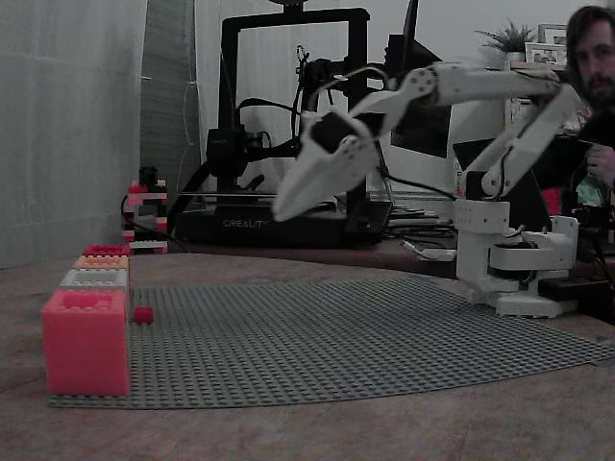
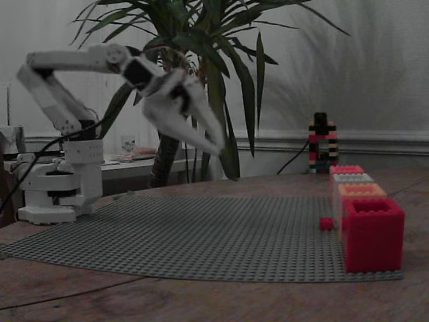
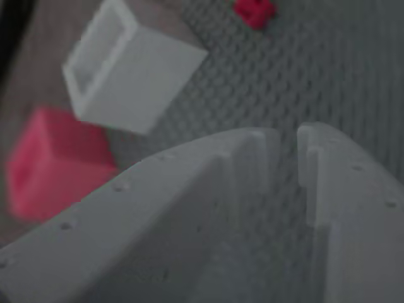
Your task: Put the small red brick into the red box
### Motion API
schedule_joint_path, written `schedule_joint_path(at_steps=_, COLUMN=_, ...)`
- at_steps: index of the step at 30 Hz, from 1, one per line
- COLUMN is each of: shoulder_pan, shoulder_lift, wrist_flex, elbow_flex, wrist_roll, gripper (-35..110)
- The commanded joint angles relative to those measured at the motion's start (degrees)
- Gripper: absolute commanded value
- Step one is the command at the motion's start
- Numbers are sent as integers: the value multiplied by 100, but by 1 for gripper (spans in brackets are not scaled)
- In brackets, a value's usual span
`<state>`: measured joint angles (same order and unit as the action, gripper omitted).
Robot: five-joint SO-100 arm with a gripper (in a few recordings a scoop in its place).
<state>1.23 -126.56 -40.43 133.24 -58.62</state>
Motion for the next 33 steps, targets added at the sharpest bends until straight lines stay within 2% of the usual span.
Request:
schedule_joint_path(at_steps=1, shoulder_pan=114, shoulder_lift=624, wrist_flex=580, elbow_flex=-1134, wrist_roll=-826, gripper=6)
schedule_joint_path(at_steps=3, shoulder_pan=105, shoulder_lift=888, wrist_flex=1020, elbow_flex=-1248, wrist_roll=-1222, gripper=11)
schedule_joint_path(at_steps=12, shoulder_pan=79, shoulder_lift=2074, wrist_flex=2522, elbow_flex=-853, wrist_roll=-2522, gripper=18)
schedule_joint_path(at_steps=15, shoulder_pan=53, shoulder_lift=2426, wrist_flex=3639, elbow_flex=-211, wrist_roll=-2874, gripper=20)
schedule_joint_path(at_steps=20, shoulder_pan=44, shoulder_lift=3059, wrist_flex=6073, elbow_flex=923, wrist_roll=-3111, gripper=23)
schedule_joint_path(at_steps=22, shoulder_pan=-9, shoulder_lift=3243, wrist_flex=6144, elbow_flex=984, wrist_roll=-3120, gripper=23)
schedule_joint_path(at_steps=26, shoulder_pan=-114, shoulder_lift=3261, wrist_flex=5467, elbow_flex=747, wrist_roll=-3234, gripper=25)
schedule_joint_path(at_steps=30, shoulder_pan=-185, shoulder_lift=3683, wrist_flex=5985, elbow_flex=615, wrist_roll=-3463, gripper=26)
schedule_joint_path(at_steps=33, shoulder_pan=-264, shoulder_lift=4025, wrist_flex=5757, elbow_flex=141, wrist_roll=-3393, gripper=26)
